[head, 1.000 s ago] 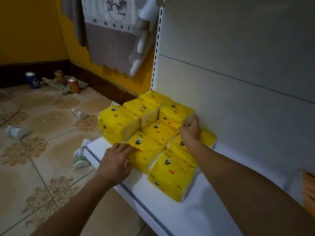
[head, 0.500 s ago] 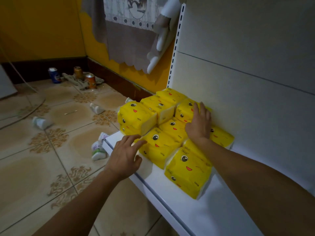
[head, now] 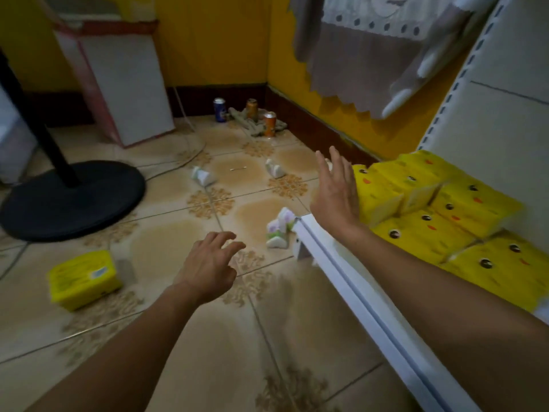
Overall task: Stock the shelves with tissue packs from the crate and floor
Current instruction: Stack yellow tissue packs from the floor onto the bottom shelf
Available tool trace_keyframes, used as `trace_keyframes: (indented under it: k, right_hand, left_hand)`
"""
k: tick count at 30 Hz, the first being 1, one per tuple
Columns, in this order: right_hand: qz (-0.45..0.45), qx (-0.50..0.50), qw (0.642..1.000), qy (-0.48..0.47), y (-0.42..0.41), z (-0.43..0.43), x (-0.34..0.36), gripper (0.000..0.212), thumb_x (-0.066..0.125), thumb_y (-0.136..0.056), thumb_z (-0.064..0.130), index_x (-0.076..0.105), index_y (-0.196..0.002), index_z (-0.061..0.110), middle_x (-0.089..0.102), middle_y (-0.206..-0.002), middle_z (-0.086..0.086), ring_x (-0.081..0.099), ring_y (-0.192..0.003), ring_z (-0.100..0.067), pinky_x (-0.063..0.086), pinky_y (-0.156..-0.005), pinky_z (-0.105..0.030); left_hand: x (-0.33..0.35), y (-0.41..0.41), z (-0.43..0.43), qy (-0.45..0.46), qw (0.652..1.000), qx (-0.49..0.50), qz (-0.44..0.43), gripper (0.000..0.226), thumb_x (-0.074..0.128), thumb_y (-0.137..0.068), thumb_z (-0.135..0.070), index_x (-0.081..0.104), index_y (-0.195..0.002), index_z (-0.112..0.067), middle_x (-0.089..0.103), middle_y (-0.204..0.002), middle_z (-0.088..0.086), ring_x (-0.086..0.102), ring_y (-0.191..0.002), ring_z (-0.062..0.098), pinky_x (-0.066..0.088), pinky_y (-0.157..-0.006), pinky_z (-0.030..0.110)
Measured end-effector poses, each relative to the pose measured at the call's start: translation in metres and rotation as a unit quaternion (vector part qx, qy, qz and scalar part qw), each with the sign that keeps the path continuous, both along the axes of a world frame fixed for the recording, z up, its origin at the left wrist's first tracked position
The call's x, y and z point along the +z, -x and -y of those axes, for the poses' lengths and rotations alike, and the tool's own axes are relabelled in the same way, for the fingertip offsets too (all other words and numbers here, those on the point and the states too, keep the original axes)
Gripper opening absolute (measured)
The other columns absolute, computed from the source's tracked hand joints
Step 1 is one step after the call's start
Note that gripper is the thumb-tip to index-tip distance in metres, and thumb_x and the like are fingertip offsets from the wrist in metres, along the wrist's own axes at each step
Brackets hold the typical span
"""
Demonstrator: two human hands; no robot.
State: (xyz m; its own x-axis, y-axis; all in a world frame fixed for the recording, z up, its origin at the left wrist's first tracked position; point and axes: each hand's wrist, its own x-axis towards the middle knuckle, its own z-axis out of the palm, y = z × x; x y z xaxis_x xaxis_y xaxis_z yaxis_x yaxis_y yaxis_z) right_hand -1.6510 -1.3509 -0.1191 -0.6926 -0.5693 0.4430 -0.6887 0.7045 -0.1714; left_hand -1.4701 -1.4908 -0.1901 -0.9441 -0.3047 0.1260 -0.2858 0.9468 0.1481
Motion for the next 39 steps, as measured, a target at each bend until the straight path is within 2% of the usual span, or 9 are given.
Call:
trace_keyframes:
  k: [5,11,15,19,22,26,32,35,39]
  right_hand:
    - [0.032,0.077,0.996,-0.017,-0.037,0.060,-0.025,0.075,0.043,-0.081,-0.002,0.017,-0.149,0.014,0.009,-0.157,-0.009,0.007,-0.145,-0.024,0.006,-0.118,-0.034]
    - [0.181,0.136,0.974,-0.030,-0.098,0.117,-0.081,0.070,0.046,-0.084,0.002,0.020,-0.148,0.015,0.017,-0.155,-0.006,0.013,-0.142,-0.023,0.013,-0.116,-0.031]
    - [0.298,0.188,0.932,-0.083,-0.139,0.156,-0.131,0.069,0.047,-0.086,0.003,0.021,-0.148,0.017,0.021,-0.155,-0.005,0.017,-0.142,-0.023,0.018,-0.115,-0.032]
    - [0.415,0.232,0.873,-0.110,-0.175,0.196,-0.174,0.067,0.049,-0.089,0.008,0.022,-0.148,0.022,0.021,-0.154,-0.002,0.018,-0.141,-0.022,0.022,-0.113,-0.033]
    - [0.477,0.244,0.838,-0.103,-0.203,0.219,-0.196,0.068,0.049,-0.089,0.009,0.021,-0.148,0.026,0.018,-0.154,0.000,0.016,-0.142,-0.023,0.023,-0.114,-0.036]
    - [0.524,0.243,0.812,-0.086,-0.225,0.248,-0.210,0.074,0.052,-0.082,0.005,0.025,-0.147,0.030,0.018,-0.155,-0.004,0.015,-0.143,-0.023,0.025,-0.115,-0.041]
    - [0.567,0.253,0.781,-0.066,-0.219,0.272,-0.219,0.084,0.052,-0.075,0.001,0.024,-0.145,0.038,0.017,-0.156,-0.005,0.016,-0.143,-0.026,0.026,-0.114,-0.045]
    - [0.576,0.253,0.776,-0.044,-0.215,0.278,-0.218,0.085,0.050,-0.074,0.000,0.024,-0.145,0.039,0.021,-0.154,-0.003,0.028,-0.138,-0.028,0.035,-0.108,-0.046]
    - [0.569,0.243,0.785,-0.030,-0.216,0.275,-0.213,0.081,0.055,-0.077,0.000,0.026,-0.146,0.032,0.032,-0.146,-0.003,0.038,-0.132,-0.023,0.041,-0.103,-0.038]
  left_hand:
    - [-0.020,-0.065,0.049,-0.032,0.993,0.110,0.042,0.052,0.050,-0.086,-0.023,0.039,-0.137,-0.027,0.031,-0.147,0.000,0.027,-0.133,0.021,0.031,-0.104,0.033]
    - [-0.053,-0.133,0.088,-0.114,0.966,0.229,0.028,0.059,0.046,-0.072,-0.033,0.052,-0.128,-0.018,0.043,-0.137,0.011,0.039,-0.125,0.031,0.039,-0.098,0.040]
    - [-0.081,-0.165,0.117,-0.161,0.935,0.314,-0.027,0.067,0.046,-0.060,-0.038,0.062,-0.116,-0.007,0.052,-0.120,0.027,0.050,-0.110,0.045,0.045,-0.092,0.050]
    - [-0.095,-0.182,0.146,-0.205,0.893,0.399,-0.041,0.079,0.039,-0.059,-0.049,0.053,-0.127,-0.011,0.044,-0.129,0.028,0.043,-0.118,0.043,0.039,-0.099,0.047]
    - [-0.107,-0.186,0.160,-0.249,0.871,0.422,-0.036,0.072,0.049,-0.066,-0.041,0.045,-0.135,-0.020,0.034,-0.139,0.026,0.038,-0.126,0.041,0.036,-0.103,0.044]
    - [-0.123,-0.177,0.162,-0.311,0.830,0.459,-0.054,0.069,0.060,-0.080,-0.032,0.031,-0.142,-0.027,0.020,-0.148,0.025,0.025,-0.136,0.038,0.027,-0.111,0.040]
    - [-0.124,-0.155,0.163,-0.317,0.825,0.457,-0.100,0.075,0.063,-0.079,-0.034,0.027,-0.144,-0.026,0.026,-0.144,0.022,0.032,-0.132,0.037,0.031,-0.108,0.042]
    - [-0.125,-0.155,0.166,-0.340,0.801,0.478,-0.118,0.079,0.054,-0.073,-0.048,0.027,-0.144,-0.025,0.024,-0.148,0.020,0.028,-0.136,0.034,0.028,-0.111,0.044]
    - [-0.130,-0.157,0.159,-0.325,0.806,0.477,-0.134,0.090,0.045,-0.059,-0.056,0.039,-0.137,-0.012,0.039,-0.141,0.015,0.036,-0.131,0.031,0.032,-0.108,0.043]
